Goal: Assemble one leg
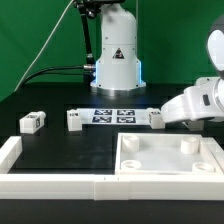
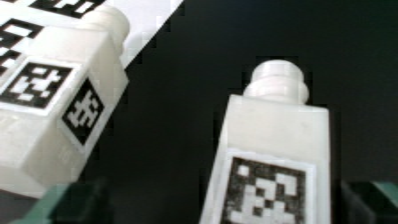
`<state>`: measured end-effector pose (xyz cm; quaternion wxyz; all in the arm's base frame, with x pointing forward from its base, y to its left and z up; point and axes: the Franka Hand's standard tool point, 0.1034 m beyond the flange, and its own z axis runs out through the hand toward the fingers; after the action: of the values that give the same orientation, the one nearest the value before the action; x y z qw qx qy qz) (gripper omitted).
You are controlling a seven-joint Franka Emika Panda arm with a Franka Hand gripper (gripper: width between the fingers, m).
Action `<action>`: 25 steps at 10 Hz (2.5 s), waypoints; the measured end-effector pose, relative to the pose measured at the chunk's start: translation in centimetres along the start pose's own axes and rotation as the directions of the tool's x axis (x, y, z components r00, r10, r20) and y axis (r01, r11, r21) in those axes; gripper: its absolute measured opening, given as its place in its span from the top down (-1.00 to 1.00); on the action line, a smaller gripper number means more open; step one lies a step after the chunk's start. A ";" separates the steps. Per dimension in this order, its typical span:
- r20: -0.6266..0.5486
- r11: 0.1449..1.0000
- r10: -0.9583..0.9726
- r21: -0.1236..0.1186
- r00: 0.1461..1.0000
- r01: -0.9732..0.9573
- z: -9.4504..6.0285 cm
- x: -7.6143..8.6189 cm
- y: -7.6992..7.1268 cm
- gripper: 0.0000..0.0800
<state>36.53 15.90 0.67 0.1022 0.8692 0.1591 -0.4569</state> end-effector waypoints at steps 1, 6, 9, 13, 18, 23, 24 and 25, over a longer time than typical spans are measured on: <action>0.000 1.000 0.000 0.000 1.000 0.000 0.0 0.0 0.0 -0.29; 0.000 1.000 0.000 0.000 1.000 0.000 0.0 0.0 0.0 0.28; 0.013 1.000 -0.003 -0.002 1.000 0.003 -1.0 -1.3 0.4 0.28; 0.014 1.000 -0.007 -0.004 1.000 0.007 -5.6 -6.0 2.2 0.27; -0.167 1.000 -0.006 0.005 0.986 0.007 -7.2 -5.0 2.5 0.27; -0.585 0.997 0.075 0.069 0.808 -0.042 -8.1 -5.8 3.5 0.27; -0.659 0.985 0.157 0.162 0.735 -0.066 -9.3 -5.7 4.5 0.27; -0.712 0.966 0.235 0.244 0.662 -0.081 -9.8 -5.7 5.5 0.27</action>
Offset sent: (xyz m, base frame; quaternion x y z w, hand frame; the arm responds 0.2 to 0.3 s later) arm 0.0000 0.0000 0.0000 0.0000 0.0000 0.0000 1.0000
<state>42.99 12.92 11.05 -0.0149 0.9952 0.0658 -0.0711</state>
